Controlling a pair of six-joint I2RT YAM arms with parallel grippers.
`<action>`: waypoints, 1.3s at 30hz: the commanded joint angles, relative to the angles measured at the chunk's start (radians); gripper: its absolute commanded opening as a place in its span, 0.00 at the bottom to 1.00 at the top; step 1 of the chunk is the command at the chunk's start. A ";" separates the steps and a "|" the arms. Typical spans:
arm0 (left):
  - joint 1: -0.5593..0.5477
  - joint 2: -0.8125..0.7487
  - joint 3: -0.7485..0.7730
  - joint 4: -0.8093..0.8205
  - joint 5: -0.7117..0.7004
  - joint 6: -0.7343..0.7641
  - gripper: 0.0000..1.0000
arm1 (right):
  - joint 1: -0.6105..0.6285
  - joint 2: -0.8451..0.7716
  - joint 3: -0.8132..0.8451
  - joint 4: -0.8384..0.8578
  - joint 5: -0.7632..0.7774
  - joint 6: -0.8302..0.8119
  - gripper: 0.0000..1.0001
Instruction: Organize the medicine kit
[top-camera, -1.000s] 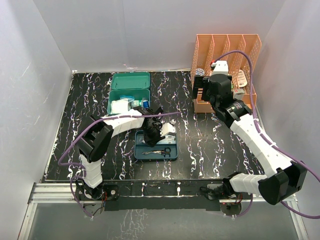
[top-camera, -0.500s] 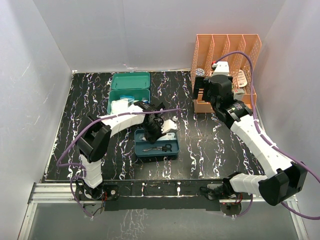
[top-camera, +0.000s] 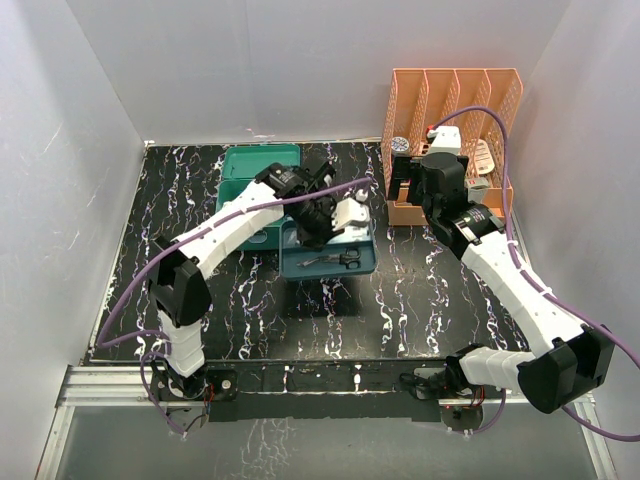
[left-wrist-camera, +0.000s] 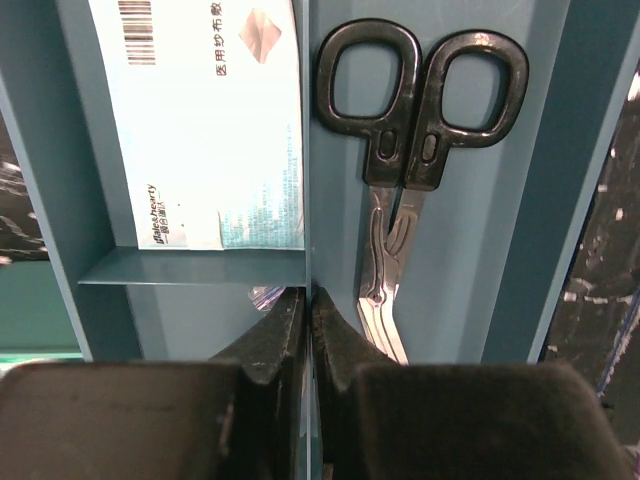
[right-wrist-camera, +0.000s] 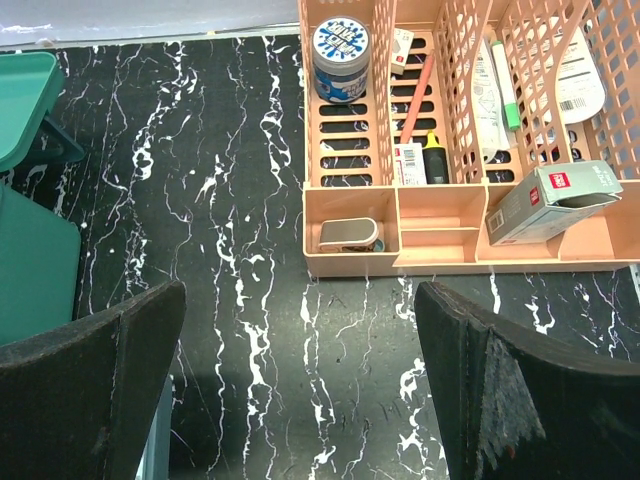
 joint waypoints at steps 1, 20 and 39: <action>-0.010 0.022 0.158 -0.085 0.039 -0.017 0.00 | -0.008 -0.024 0.012 0.072 0.036 -0.002 0.98; 0.273 0.075 0.286 -0.149 0.062 0.350 0.00 | -0.038 -0.043 -0.032 0.081 0.039 0.023 0.98; 0.492 0.222 0.413 -0.180 0.036 0.605 0.00 | -0.043 -0.047 -0.052 0.075 0.014 0.058 0.98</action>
